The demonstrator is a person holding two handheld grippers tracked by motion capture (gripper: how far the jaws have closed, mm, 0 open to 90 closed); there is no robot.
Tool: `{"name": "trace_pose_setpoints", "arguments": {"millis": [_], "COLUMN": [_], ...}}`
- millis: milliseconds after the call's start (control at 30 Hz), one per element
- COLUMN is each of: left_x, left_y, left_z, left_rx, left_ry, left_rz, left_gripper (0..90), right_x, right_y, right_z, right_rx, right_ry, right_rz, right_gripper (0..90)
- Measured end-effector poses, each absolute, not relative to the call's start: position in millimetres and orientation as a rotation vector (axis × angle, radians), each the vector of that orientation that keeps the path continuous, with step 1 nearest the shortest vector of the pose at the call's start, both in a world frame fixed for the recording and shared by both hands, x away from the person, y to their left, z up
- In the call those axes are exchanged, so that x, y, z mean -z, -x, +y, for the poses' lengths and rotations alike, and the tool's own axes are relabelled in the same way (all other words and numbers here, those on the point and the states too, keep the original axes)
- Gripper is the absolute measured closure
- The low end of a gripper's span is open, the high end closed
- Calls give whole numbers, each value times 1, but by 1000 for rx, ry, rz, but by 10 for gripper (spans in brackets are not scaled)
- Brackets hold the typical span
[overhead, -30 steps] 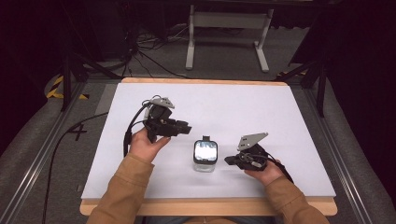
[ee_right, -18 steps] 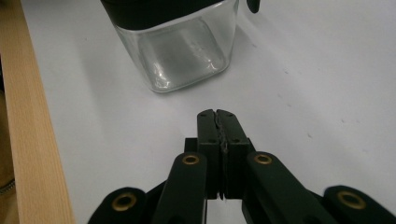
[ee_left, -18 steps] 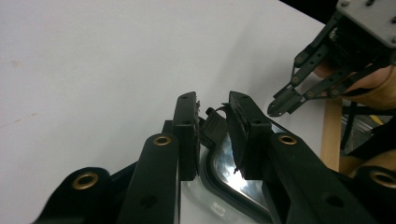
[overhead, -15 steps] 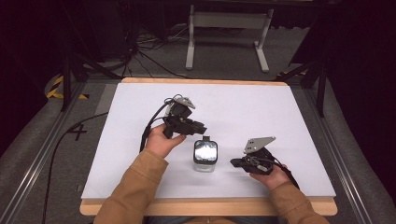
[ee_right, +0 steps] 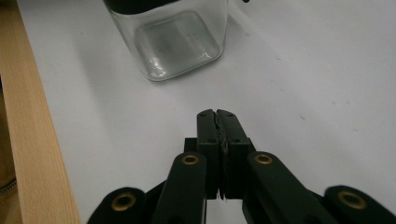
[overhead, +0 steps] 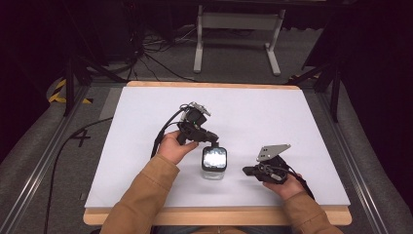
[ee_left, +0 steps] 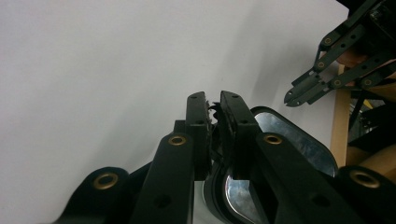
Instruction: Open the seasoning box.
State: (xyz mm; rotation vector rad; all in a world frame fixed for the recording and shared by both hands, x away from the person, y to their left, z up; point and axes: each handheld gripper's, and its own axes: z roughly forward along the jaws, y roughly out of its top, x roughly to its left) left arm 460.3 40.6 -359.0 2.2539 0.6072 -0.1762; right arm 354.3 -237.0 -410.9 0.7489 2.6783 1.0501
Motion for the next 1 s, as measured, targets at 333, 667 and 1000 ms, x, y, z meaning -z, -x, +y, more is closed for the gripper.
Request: {"name": "trace_pose_setpoints", "arguments": {"millis": [333, 667, 1000], "left_x": [359, 359, 361], "left_y": [-460, -461, -462], "left_z": [40, 41, 42], "left_rx": [182, 190, 201], "left_ry": [-2244, -2244, -2236], "left_rz": [610, 618, 617], "left_gripper": [870, 881, 882], "right_x": [412, 411, 402], "right_y": [-354, -353, -346], "right_z": [-236, -232, -222], "right_rx": [-1053, -1062, -1147], "right_ry": [-747, -736, -704], "right_rz": [2684, 2690, 2667], "right_gripper": [889, 888, 895]}}
